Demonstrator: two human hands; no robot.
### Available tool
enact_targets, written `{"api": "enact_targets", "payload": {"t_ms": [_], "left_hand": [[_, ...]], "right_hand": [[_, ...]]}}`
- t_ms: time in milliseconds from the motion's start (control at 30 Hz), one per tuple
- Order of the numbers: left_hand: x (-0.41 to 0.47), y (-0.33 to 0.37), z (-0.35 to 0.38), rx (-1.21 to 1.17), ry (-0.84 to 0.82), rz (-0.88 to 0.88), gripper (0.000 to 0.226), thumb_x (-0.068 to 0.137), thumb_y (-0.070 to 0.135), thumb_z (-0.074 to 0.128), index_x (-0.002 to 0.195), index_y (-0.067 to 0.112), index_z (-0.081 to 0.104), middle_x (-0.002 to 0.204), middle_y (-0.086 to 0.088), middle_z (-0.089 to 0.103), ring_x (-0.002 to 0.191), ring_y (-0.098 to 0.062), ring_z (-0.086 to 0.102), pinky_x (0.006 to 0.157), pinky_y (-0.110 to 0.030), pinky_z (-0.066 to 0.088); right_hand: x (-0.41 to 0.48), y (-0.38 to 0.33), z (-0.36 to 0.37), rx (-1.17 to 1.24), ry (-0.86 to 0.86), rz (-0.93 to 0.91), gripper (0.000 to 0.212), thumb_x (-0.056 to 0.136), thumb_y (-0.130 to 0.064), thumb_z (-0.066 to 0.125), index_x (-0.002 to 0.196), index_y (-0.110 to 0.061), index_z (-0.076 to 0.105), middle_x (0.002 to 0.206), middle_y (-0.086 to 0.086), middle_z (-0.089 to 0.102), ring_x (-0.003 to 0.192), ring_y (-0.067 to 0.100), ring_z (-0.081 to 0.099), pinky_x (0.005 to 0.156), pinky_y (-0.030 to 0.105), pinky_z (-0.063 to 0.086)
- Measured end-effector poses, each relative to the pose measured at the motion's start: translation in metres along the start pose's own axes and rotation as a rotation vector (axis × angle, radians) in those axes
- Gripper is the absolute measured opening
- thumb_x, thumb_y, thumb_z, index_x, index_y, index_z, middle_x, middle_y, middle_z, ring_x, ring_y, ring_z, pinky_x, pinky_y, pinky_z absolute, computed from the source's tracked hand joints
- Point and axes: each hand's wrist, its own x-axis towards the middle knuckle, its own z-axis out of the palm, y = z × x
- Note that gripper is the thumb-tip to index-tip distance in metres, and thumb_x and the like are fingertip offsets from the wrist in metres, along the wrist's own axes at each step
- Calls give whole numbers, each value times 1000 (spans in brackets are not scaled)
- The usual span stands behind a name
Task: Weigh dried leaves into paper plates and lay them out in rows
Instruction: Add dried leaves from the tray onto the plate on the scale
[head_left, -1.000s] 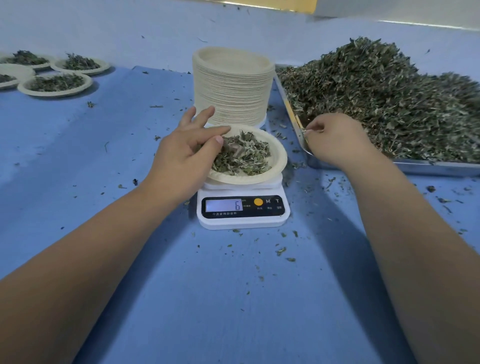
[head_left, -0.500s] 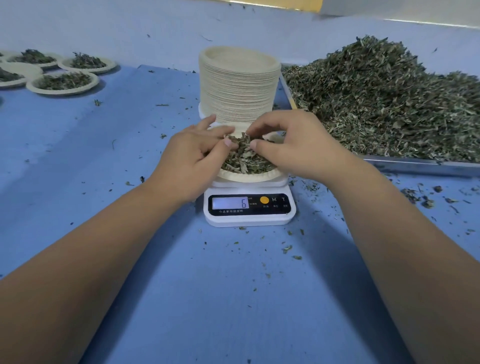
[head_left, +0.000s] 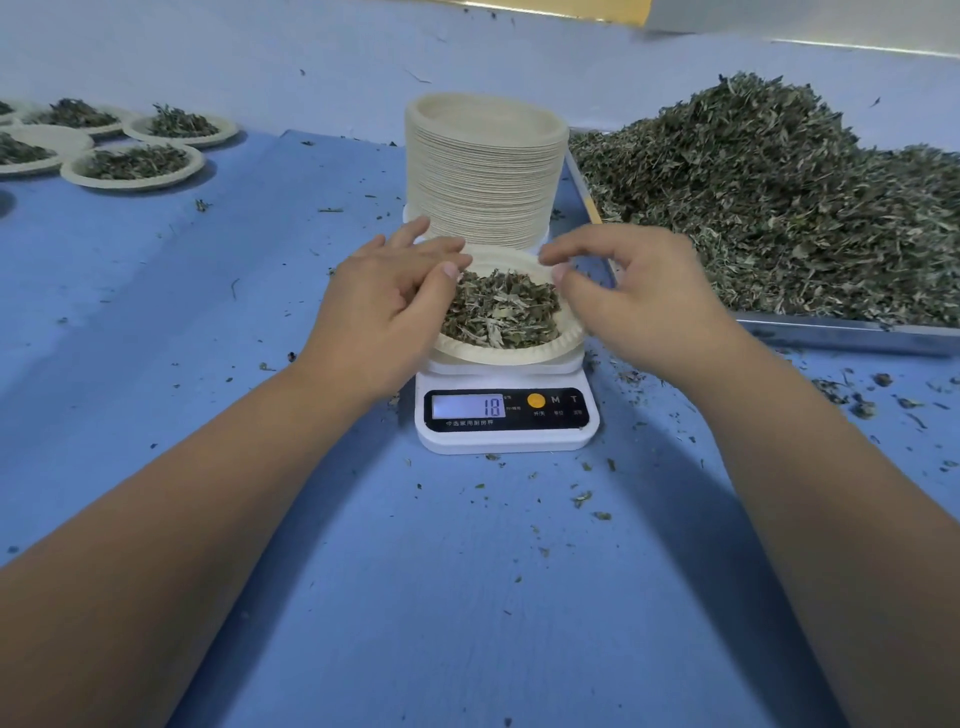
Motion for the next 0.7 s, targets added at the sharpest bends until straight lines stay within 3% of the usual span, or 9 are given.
{"api": "enact_targets", "payload": {"t_ms": [100, 200, 267, 300, 367, 433, 567, 700], "left_hand": [[3, -5, -1, -87, 60, -86, 39, 99, 30, 46, 126, 22, 73, 141, 11, 61, 145, 0, 37, 124, -30, 27], [6, -13, -1, -148, 109, -192, 39, 102, 32, 43, 131, 27, 69, 135, 23, 60, 126, 21, 45, 108, -8, 32], [8, -18, -3, -163, 130, -274, 42, 102, 35, 41, 134, 28, 68, 126, 28, 60, 110, 29, 47, 95, 1, 32], [9, -20, -3, -172, 137, -310, 44, 101, 36, 40, 134, 29, 68, 123, 29, 59, 112, 24, 50, 98, -3, 35], [11, -22, -4, -202, 145, -376, 45, 99, 37, 39, 133, 31, 67, 126, 24, 60, 126, 4, 53, 114, -25, 39], [13, -23, -5, -241, 150, -426, 44, 98, 34, 40, 132, 31, 68, 131, 19, 61, 131, -2, 52, 118, -36, 39], [13, -19, -5, -266, 136, -468, 46, 95, 38, 42, 132, 31, 68, 136, 16, 62, 131, 0, 53, 118, -37, 39], [12, -16, -4, -258, 124, -486, 47, 95, 40, 41, 134, 31, 66, 140, 13, 61, 132, -2, 52, 119, -38, 38]], "right_hand": [[3, 22, -12, -132, 107, 64, 21, 93, -30, 57, 105, -30, 73, 92, -13, 73, 50, 10, 56, 51, 26, 49], [3, 48, -20, -351, 45, 187, 25, 97, -37, 55, 115, -25, 67, 96, 3, 73, 66, 19, 64, 67, 33, 52], [1, 55, -19, -377, 21, 249, 28, 98, -44, 54, 114, -25, 65, 89, 7, 72, 68, 24, 63, 66, 34, 52], [1, 56, -18, -381, 16, 257, 28, 99, -46, 52, 113, -24, 65, 85, 6, 70, 68, 24, 62, 66, 35, 52], [0, 57, -14, -399, -5, 246, 29, 100, -47, 48, 110, -24, 64, 78, -2, 64, 69, 24, 59, 67, 37, 52], [-1, 56, -11, -428, -37, 233, 32, 102, -48, 44, 111, -23, 62, 78, -5, 59, 73, 26, 56, 68, 36, 47], [-3, 53, -11, -425, -38, 230, 32, 103, -47, 43, 111, -22, 62, 84, -2, 62, 81, 29, 59, 75, 39, 50], [-2, 41, -7, -336, 111, 109, 26, 102, -36, 48, 108, -18, 66, 85, 1, 68, 73, 26, 57, 75, 38, 48]]}}
